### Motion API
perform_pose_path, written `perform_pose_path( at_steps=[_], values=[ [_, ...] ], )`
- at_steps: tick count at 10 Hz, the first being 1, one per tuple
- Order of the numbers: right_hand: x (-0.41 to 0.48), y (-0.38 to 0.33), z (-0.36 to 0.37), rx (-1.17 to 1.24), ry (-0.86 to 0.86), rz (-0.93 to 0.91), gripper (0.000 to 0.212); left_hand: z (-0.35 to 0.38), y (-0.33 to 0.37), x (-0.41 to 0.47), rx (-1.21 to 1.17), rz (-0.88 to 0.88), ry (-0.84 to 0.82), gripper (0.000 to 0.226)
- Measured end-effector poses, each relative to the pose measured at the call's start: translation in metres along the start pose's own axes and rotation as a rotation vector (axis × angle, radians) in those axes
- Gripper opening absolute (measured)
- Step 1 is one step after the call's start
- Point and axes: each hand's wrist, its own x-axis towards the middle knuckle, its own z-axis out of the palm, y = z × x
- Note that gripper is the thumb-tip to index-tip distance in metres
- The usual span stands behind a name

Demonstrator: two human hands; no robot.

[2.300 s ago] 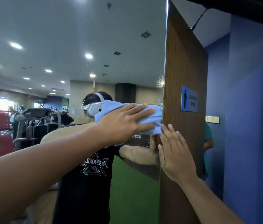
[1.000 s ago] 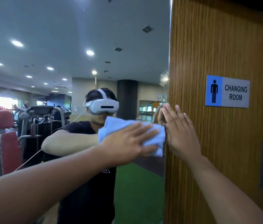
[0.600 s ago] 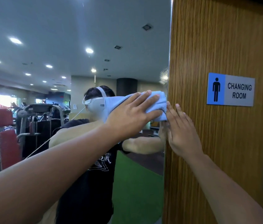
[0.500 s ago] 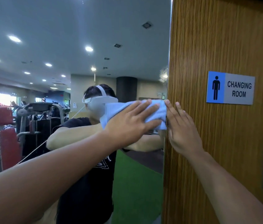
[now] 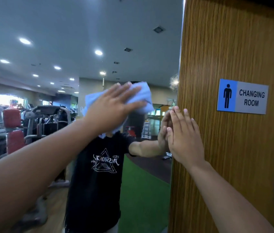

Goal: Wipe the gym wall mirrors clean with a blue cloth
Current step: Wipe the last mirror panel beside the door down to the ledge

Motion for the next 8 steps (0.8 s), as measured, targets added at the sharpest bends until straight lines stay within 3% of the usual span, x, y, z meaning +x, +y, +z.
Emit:
perform_pose_path(
  at_steps=[1, 2, 3, 4, 5, 7, 8],
  values=[
    [0.006, -0.008, 0.003, -0.08, -0.065, -0.059, 0.055, -0.004, -0.005, -0.004, 0.004, -0.126, 0.015, 0.052],
    [0.004, -0.007, 0.032, -0.136, -0.097, -0.124, 0.059, 0.006, 0.018, -0.038, 0.001, -0.028, 0.004, 0.053],
    [-0.001, -0.032, 0.034, 0.155, -0.007, -0.041, 0.056, 0.012, 0.036, -0.089, 0.007, 0.109, -0.02, 0.052],
    [0.007, -0.054, 0.012, 0.091, -0.049, -0.161, 0.059, 0.013, 0.03, -0.122, 0.018, 0.168, -0.055, 0.051],
    [0.015, -0.076, 0.023, 0.152, -0.036, -0.143, 0.061, 0.006, -0.003, -0.113, 0.06, 0.082, -0.063, 0.074],
    [0.016, -0.101, 0.046, 0.164, 0.037, -0.089, 0.065, -0.019, -0.052, -0.043, -0.037, -0.482, 0.136, 0.05],
    [0.015, -0.101, 0.048, 0.131, 0.064, -0.094, 0.065, -0.008, -0.032, -0.041, -0.028, -0.532, 0.18, 0.049]
  ],
)
